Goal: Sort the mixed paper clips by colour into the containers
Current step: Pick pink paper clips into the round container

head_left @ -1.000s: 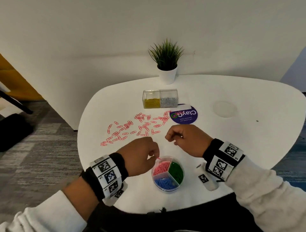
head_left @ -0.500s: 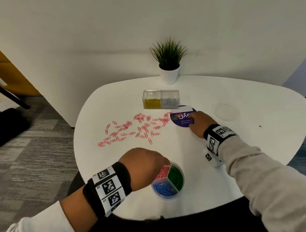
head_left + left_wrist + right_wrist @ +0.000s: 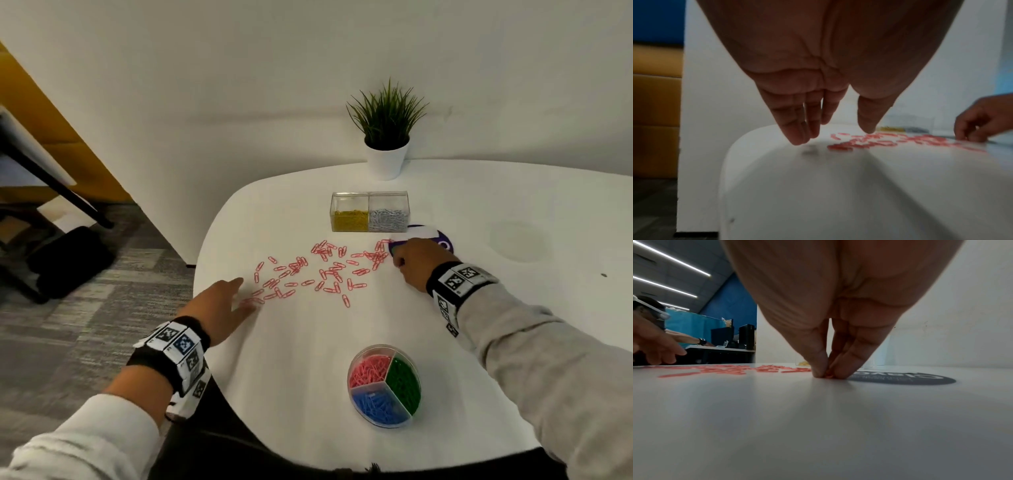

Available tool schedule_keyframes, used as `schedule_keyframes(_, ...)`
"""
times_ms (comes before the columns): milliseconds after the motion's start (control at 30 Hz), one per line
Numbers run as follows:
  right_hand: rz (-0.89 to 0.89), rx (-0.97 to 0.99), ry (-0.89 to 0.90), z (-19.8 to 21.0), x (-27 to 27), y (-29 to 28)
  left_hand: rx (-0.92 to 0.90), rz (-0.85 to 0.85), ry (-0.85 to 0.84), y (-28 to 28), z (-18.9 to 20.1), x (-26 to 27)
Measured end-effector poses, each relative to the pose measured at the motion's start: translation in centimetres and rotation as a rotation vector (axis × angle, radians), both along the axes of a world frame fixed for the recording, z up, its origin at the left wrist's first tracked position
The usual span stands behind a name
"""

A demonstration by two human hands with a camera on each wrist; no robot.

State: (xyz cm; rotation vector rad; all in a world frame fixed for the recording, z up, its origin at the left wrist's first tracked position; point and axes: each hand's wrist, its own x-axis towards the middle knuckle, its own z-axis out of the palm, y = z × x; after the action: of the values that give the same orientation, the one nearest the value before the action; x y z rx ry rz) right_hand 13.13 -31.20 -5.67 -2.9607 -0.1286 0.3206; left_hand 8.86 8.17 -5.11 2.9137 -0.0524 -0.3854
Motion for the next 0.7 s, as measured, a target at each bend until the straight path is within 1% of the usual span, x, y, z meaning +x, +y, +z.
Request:
schedule_keyframes(67, -0.028, 0.008, 0.006, 0.2, -0.8, 0.2, 0.035, -0.091, 0.000, -1.0, -0.5, -0.1)
schedule_keyframes(133, -0.078, 0.071, 0.024, 0.1, -1.5, 0.0, 0.063, -0.143, -0.029, -2.0, -0.9, 0.1)
schedule_keyframes(233, -0.173, 0.202, 0.084, -0.2, -2.5, -0.6, 0.145, -0.196, -0.063, -3.2, -1.4, 0.1)
schedule_keyframes(367, -0.166, 0.202, 0.119, -0.2, -4.4, -0.9, 0.229, -0.215, -0.107, -4.1, -1.7, -0.3)
schedule_keyframes(467, -0.166, 0.212, 0.143, -0.6, -5.9, -1.0, 0.225, -0.214, -0.120, -4.2, -1.8, -0.5)
schedule_keyframes(533, -0.168, 0.221, 0.143, -0.9, -7.1, -1.1, 0.189, -0.209, -0.114, -4.3, -1.9, -0.7)
schedule_keyframes(633, -0.169, 0.220, 0.106, -1.5, -8.9, -1.2, 0.127, -0.191, -0.076, -4.2, -1.9, -0.7)
schedule_keyframes(700, -0.184, 0.224, 0.062, -1.8, -9.7, -1.3, 0.131, -0.224, -0.084, -4.4, -2.0, -0.9)
